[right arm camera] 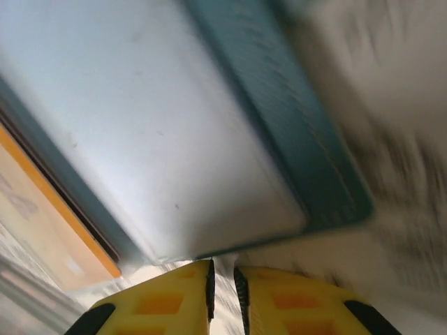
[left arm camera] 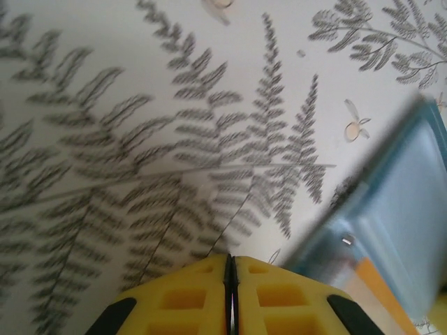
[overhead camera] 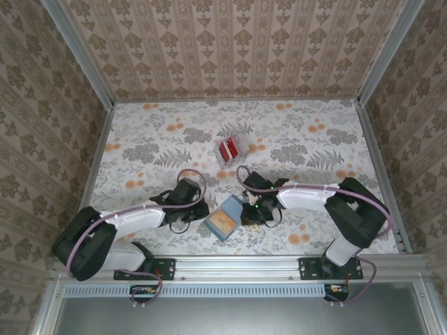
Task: Put the credit cards into the card holder
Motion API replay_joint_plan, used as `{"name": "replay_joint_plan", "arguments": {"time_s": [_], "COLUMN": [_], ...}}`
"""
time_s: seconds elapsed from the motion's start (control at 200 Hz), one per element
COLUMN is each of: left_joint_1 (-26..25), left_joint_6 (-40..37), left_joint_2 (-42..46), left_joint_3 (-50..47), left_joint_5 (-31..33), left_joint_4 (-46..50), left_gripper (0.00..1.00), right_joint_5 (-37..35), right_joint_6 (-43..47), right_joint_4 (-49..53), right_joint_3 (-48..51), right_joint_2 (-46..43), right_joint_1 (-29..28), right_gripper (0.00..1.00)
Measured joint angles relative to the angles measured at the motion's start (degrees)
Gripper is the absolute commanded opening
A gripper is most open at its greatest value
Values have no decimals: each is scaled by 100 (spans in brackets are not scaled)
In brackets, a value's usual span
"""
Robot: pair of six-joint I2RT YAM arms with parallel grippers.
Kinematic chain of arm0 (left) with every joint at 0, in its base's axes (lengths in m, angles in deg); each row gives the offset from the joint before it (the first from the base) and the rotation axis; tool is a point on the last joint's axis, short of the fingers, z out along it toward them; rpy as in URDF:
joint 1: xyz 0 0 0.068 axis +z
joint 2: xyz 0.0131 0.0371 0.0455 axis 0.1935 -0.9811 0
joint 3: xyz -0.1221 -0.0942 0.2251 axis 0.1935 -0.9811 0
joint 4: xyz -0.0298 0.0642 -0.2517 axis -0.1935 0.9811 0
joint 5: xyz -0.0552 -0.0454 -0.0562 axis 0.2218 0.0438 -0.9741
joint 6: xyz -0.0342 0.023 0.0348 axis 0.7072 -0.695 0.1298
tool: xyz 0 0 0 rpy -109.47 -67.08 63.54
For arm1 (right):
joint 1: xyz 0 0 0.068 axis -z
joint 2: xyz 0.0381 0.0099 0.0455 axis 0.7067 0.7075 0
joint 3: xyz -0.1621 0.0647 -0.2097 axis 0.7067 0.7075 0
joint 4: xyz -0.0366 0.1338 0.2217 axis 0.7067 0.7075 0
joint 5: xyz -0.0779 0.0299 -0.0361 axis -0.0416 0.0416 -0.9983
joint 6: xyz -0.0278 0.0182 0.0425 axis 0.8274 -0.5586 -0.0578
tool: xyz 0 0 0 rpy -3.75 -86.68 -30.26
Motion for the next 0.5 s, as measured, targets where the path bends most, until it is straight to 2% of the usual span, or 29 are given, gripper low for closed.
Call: {"name": "replay_joint_plan", "arguments": {"time_s": [0.3, 0.5], "left_joint_1": [-2, -2], "left_joint_6": [372, 509], "left_joint_2": [739, 1025], "left_joint_3": [-568, -706], "left_joint_5": [127, 146], "left_joint_4": [-48, 50], "left_gripper": [11, 12], "right_joint_5": [-525, -557], "right_joint_6": [306, 470], "right_joint_4": [-1154, -1307], "right_joint_3": [-1390, -1768], "right_joint_2": [1270, 1401], "right_joint_1": [175, 177], "right_gripper": [20, 21]}}
